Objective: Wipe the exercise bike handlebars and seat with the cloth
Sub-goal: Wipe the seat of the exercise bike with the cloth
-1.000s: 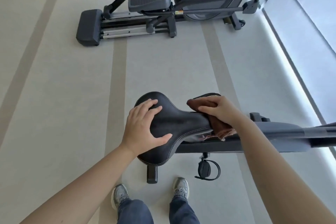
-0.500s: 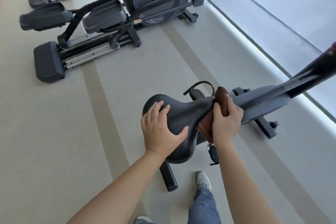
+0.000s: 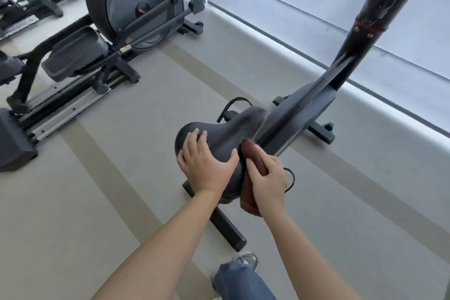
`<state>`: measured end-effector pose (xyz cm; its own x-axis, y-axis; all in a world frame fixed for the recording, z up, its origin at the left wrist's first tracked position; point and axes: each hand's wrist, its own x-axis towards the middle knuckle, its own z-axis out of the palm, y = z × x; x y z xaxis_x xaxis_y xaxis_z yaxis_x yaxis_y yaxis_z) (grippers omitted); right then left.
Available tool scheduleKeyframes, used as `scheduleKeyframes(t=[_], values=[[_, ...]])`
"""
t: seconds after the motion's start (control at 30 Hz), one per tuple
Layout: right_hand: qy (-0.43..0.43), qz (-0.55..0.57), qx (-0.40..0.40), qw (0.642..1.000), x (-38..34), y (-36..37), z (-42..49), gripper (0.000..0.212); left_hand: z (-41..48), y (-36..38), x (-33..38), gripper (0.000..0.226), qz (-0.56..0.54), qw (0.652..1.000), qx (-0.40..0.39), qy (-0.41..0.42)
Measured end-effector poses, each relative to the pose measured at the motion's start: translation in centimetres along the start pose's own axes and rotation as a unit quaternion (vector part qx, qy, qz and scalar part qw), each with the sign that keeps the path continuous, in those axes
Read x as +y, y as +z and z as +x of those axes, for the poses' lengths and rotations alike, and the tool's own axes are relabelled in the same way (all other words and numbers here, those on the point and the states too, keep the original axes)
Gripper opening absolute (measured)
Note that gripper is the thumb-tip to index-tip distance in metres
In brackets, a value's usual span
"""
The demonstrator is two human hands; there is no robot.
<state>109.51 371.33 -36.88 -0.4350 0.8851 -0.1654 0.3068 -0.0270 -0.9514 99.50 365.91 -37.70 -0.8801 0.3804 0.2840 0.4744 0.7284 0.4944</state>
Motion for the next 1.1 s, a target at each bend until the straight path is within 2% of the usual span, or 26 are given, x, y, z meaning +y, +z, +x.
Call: scheduleKeyframes(t=[0.2,0.27,0.37,0.43,0.63,0.7,0.77,0.87,0.97,1.03,1.1], values=[[0.008,0.036,0.069,0.997,-1.4,1.2,5.8,0.04,0.0,0.1,0.0,0.072,-0.004,1.0,0.008,-0.012],[0.013,0.034,0.04,0.999,-1.3,0.8,5.1,0.041,0.0,-0.1,0.2,0.072,-0.006,1.0,0.002,-0.009],[0.002,-0.003,-0.047,0.999,-0.5,-0.4,2.3,0.04,0.0,-0.3,0.2,0.074,-0.005,1.0,-0.012,-0.017],[-0.011,-0.039,-0.058,0.997,0.0,-0.8,0.7,0.04,0.1,-0.4,0.2,0.074,-0.003,1.0,-0.019,-0.014],[0.001,-0.034,0.05,0.998,-1.9,1.4,4.0,0.035,0.3,-0.6,0.2,0.074,-0.034,0.999,-0.031,-0.03],[0.007,-0.036,0.091,0.995,-3.0,1.7,6.9,0.038,0.5,-0.9,0.1,0.075,-0.041,0.997,-0.059,-0.031],[0.017,-0.057,0.092,0.994,-3.5,1.5,8.5,0.04,0.6,-1.5,0.1,0.077,-0.04,0.995,-0.091,-0.026],[0.013,-0.097,0.028,0.995,-3.1,0.8,6.3,0.042,1.5,-2.9,-1.4,0.078,-0.035,0.989,-0.146,0.017],[0.011,-0.117,-0.055,0.992,-1.5,-0.8,1.2,0.041,3.5,-4.2,-3.6,0.076,-0.037,0.976,-0.187,0.109],[0.017,-0.124,-0.049,0.991,-0.9,-1.6,-2.0,0.041,5.1,-4.6,-4.9,0.077,-0.048,0.957,-0.219,0.182],[0.026,-0.13,-0.004,0.991,-0.9,-1.0,-4.0,0.043,6.7,-4.9,-6.0,0.08,-0.072,0.924,-0.271,0.26]])
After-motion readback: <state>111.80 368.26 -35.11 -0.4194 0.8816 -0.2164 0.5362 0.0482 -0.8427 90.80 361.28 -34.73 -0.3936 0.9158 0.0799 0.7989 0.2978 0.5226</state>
